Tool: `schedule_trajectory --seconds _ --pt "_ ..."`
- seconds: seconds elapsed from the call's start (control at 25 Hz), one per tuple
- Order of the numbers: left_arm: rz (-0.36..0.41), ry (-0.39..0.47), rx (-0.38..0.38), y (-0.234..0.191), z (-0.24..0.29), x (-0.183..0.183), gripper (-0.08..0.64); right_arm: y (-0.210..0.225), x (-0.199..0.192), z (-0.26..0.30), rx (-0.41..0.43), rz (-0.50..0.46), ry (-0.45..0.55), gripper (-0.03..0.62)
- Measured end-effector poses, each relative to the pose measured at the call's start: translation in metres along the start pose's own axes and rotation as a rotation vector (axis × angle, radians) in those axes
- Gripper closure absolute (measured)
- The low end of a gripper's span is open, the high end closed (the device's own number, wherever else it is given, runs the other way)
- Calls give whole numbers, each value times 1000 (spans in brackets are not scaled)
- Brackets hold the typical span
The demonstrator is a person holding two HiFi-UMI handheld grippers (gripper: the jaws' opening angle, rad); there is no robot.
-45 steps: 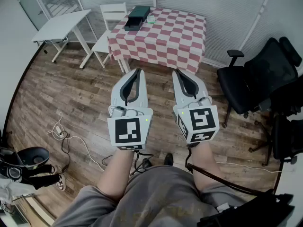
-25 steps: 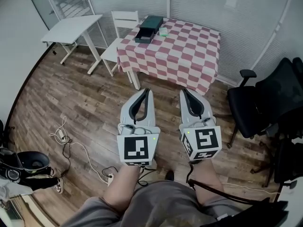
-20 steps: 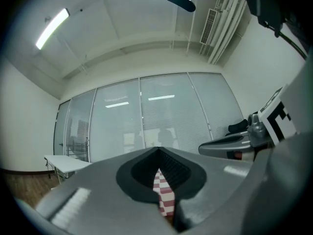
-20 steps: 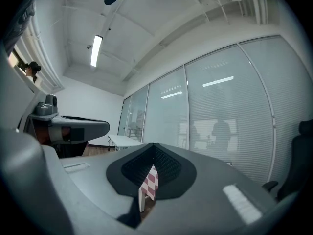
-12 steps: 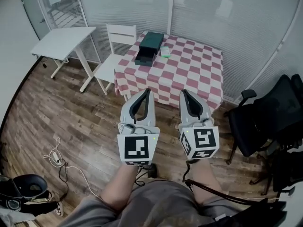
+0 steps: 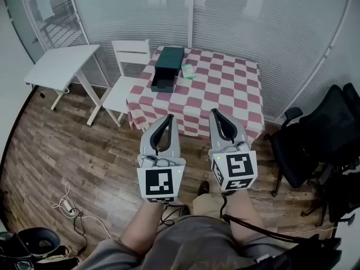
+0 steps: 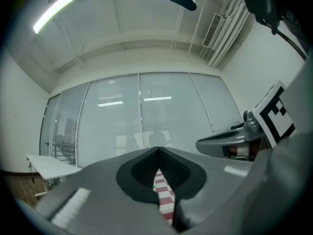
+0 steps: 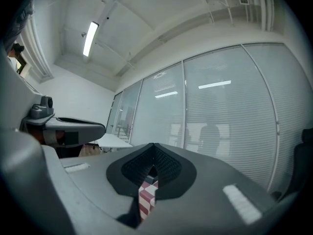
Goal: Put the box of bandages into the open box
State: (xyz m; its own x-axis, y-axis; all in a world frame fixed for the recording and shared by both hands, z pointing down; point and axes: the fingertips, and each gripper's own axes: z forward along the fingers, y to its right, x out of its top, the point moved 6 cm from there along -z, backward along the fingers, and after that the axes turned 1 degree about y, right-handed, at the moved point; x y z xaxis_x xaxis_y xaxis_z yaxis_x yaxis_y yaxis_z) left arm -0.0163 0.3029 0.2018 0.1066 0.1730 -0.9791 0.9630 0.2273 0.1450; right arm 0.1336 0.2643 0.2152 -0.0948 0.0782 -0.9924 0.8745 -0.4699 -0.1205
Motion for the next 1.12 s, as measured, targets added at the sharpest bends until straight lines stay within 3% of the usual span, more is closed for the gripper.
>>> schedule_trajectory --seconds 0.24,0.6,0.88,1.12 --pt "8 -46 -7 -8 53 -29 560 31 -26 49 -9 31 -28 565" --pt "30 -67 31 -32 184 -58 560 101 -59 170 19 91 -50 565" --pt "60 -41 73 -51 271 -51 560 144 -55 257 79 85 -34 565" --pt "53 5 141 -69 304 -47 560 161 -51 305 125 45 -16 558"
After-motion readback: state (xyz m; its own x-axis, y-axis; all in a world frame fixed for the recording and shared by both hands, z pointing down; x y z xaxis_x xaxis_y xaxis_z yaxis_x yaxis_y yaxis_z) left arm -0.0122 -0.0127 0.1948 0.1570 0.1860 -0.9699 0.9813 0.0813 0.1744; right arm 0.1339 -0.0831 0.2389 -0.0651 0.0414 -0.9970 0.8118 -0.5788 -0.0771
